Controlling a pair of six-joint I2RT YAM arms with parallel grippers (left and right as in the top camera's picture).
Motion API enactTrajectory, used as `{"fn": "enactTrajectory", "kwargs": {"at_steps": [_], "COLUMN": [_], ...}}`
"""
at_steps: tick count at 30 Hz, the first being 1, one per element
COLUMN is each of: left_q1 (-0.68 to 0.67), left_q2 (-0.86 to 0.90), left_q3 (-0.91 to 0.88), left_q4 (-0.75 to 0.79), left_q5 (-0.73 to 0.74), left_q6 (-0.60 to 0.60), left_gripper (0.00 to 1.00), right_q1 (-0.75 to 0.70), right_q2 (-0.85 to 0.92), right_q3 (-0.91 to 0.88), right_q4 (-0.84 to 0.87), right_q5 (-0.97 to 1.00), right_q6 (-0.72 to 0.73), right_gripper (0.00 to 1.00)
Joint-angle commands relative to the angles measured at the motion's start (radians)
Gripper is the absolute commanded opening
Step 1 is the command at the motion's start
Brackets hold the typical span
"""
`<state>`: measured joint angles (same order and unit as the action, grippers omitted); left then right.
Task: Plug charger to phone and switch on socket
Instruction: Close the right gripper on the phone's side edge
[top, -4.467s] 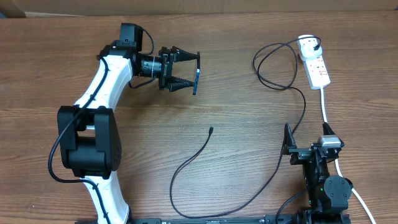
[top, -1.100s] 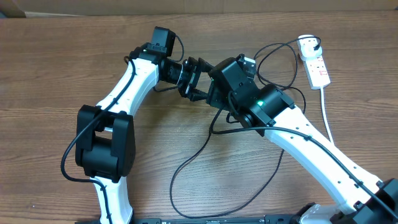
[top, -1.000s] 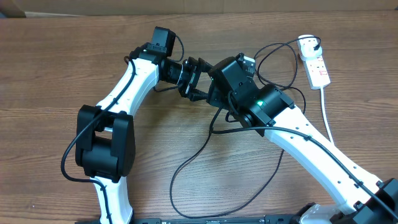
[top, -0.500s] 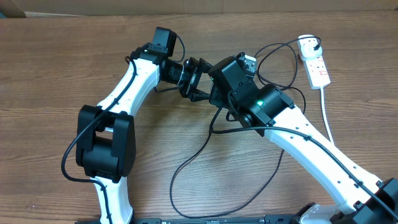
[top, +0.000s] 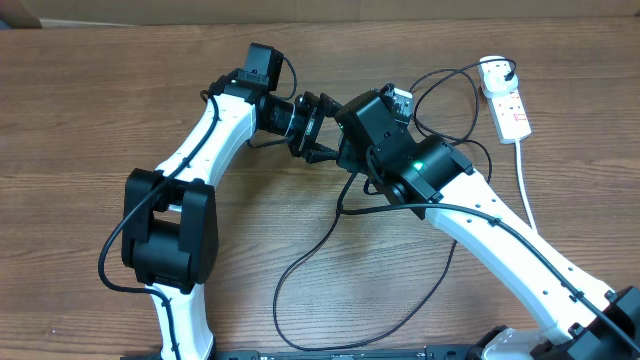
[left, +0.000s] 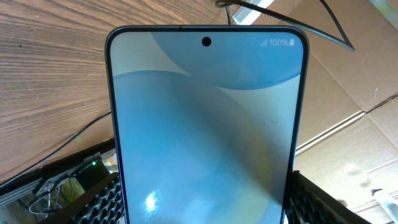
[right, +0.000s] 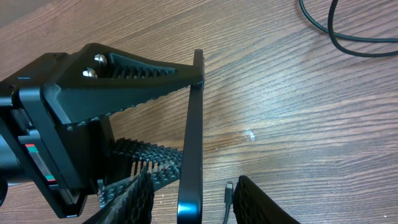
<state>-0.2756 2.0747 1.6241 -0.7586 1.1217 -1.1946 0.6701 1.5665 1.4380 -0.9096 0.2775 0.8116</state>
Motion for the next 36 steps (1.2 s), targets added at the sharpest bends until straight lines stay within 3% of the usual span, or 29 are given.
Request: {"fn": "enactTrajectory", "kwargs": {"at_steps": [1, 24, 36], "left_q1": [-0.008, -0.008, -0.007], "left_q2": [-0.042, -0.042, -0.042], "left_q3": [0.024, 0.024, 0.024], "left_q4": [0.003, -0.004, -0.004], "left_q5": [0.057, 0.057, 0.053], "left_q6": [0.030, 0.047, 0.047], "left_gripper": [0.66, 0.66, 0.67], "right_q1": [0.002, 0.002, 0.002], "right_q2": [0.003, 0.063, 0.063], "right_q3": [0.014, 0.014, 0.016], "right_q4": [0.005, 0.027, 0.051], "right_q5": [0.019, 0.022, 0.044], "right_q6": [0.000, 0.003, 0.003], "right_gripper": [0.41, 0.31, 0.31]}}
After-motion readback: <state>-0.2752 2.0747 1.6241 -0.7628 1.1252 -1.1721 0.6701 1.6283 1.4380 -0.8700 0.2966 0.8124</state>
